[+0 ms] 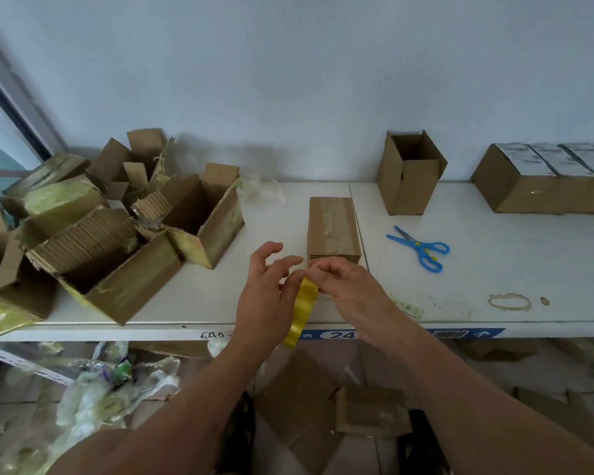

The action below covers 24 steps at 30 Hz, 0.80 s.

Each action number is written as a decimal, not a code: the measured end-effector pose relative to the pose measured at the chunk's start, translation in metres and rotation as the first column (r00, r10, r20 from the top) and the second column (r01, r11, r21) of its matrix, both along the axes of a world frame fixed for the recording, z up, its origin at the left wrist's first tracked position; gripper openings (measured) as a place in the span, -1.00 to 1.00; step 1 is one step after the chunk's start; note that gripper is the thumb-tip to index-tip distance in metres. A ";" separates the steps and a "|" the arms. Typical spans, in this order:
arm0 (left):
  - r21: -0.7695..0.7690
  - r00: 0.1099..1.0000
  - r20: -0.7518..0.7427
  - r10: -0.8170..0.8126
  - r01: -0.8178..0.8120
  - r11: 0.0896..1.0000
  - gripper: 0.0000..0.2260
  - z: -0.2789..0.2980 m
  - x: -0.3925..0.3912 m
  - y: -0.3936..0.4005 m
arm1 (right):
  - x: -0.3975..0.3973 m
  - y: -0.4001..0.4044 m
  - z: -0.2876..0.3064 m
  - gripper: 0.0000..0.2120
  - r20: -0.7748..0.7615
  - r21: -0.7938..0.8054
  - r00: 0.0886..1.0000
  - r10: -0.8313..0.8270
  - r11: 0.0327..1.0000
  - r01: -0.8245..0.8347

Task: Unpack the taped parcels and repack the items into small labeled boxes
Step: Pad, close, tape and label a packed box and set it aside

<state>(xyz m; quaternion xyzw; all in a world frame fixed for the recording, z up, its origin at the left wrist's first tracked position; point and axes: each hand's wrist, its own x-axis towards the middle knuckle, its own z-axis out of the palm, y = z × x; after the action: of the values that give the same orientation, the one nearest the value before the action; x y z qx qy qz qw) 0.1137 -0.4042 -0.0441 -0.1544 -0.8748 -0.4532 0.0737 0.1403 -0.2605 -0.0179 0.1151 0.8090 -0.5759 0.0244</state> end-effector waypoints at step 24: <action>-0.696 0.952 -0.291 -0.094 -0.143 0.704 -0.65 -0.016 -0.074 -0.009 | -0.019 0.052 0.013 -0.70 -0.258 0.582 0.966 0.009 0.800 0.148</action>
<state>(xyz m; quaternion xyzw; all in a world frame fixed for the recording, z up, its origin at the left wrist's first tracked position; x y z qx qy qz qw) 0.0402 -0.4128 -0.0601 -0.2268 -0.9612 -0.0511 0.1488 0.1214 -0.2089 -0.0052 0.0740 0.9405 -0.3027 -0.1353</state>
